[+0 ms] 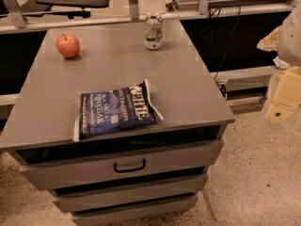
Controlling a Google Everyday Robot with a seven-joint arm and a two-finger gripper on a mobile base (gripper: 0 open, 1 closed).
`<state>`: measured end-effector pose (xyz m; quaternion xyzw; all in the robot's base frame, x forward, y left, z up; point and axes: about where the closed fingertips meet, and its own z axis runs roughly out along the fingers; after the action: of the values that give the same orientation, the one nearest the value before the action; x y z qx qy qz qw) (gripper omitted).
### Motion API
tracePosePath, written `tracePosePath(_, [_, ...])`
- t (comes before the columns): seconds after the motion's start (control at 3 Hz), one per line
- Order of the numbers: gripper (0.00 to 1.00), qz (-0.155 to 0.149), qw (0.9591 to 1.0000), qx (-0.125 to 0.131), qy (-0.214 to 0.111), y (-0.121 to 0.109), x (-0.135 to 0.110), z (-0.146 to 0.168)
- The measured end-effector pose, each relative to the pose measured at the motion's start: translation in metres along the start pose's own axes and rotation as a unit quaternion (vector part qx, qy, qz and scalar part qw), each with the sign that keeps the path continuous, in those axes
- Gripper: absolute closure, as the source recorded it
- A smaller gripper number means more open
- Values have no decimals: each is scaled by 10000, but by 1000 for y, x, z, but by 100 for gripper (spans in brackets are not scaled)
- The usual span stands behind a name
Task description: Pick apple
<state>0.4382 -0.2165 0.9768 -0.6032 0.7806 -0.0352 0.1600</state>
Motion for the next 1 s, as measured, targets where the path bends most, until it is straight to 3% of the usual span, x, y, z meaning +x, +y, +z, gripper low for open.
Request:
tracePosePath(0.33, [0, 16, 10000, 46, -46, -3, -3, 0])
tracePosePath(0.67, [0, 79, 9992, 154, -357, -24, -27, 18])
tracePosePath(1.0, [0, 46, 9940, 307, -1046, -64, -85, 52])
